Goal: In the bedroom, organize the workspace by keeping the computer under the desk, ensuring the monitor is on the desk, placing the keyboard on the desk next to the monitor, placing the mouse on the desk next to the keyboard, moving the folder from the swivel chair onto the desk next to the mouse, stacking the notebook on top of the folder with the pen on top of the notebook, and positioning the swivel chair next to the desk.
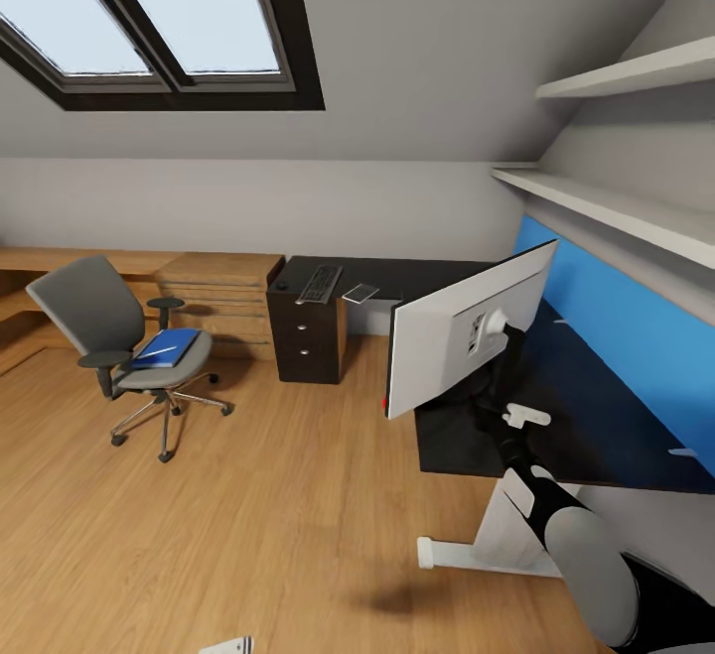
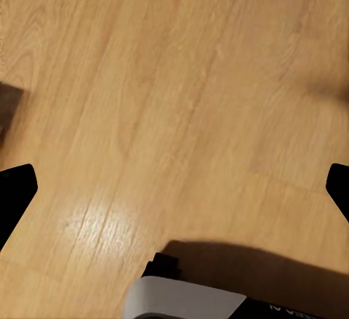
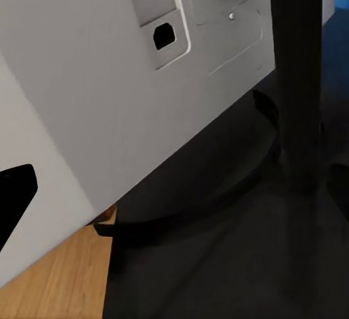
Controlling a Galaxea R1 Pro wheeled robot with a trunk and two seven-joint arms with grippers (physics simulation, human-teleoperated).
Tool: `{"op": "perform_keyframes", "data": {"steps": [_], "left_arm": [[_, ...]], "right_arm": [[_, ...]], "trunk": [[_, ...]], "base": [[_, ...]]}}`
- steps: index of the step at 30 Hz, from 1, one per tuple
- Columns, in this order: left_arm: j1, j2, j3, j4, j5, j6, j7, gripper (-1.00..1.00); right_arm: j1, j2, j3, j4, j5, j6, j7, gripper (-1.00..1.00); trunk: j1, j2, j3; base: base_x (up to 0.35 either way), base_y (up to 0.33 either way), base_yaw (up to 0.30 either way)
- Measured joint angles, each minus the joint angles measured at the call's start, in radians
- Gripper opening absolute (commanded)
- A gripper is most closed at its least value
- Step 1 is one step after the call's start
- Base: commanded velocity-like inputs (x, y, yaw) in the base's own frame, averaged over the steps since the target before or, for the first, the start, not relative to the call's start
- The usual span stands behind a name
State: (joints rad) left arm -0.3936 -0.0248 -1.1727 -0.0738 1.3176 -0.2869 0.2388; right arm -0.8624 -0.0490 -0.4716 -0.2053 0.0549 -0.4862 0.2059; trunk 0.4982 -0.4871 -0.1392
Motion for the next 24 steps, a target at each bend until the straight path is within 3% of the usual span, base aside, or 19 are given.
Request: {"op": "perform_keyframes", "data": {"steps": [3, 4, 12, 15, 17, 21, 24], "left_arm": [[0.000, 0.000, -0.001, 0.000, -0.003, -0.001, 0.000, 1.00], [0.000, -0.002, -0.002, -0.002, -0.008, -0.003, -0.001, 1.00], [0.001, -0.004, -0.003, -0.024, -0.011, -0.006, 0.000, 1.00], [-0.009, -0.003, -0.003, -0.059, -0.011, -0.004, 0.002, 1.00], [-0.035, -0.003, -0.003, -0.090, -0.012, -0.001, 0.002, 1.00], [-0.104, -0.002, -0.003, -0.150, -0.013, 0.013, 0.000, 1.00], [-0.144, -0.001, -0.001, -0.198, -0.012, 0.046, 0.000, 1.00]], "right_arm": [[0.000, -0.001, 0.000, 0.000, 0.000, -0.005, -0.002, 1.00], [0.009, -0.002, 0.000, 0.000, 0.005, -0.054, -0.009, 1.00], [0.036, -0.005, 0.004, -0.001, 0.026, -0.113, -0.015, 1.00], [0.040, -0.006, 0.010, -0.001, 0.068, -0.112, -0.042, 1.00], [0.041, -0.007, 0.014, -0.001, 0.110, -0.099, -0.098, 1.00], [0.042, -0.009, 0.015, -0.003, 0.195, 0.000, -0.224, 1.00], [0.042, -0.011, 0.013, -0.008, 0.262, 0.094, -0.270, 1.00]], "trunk": [[0.000, 0.000, 0.000], [0.000, 0.000, 0.000], [0.000, 0.000, 0.000], [0.000, 0.000, 0.000], [0.000, 0.000, 0.000], [0.000, 0.000, 0.000], [0.000, 0.000, 0.000]], "base": [[0.000, 0.000, 0.000], [0.000, 0.000, 0.000], [0.000, 0.000, 0.000], [0.000, 0.000, 0.000], [0.000, 0.000, 0.000], [0.000, 0.000, 0.000], [0.000, 0.000, 0.000]]}}
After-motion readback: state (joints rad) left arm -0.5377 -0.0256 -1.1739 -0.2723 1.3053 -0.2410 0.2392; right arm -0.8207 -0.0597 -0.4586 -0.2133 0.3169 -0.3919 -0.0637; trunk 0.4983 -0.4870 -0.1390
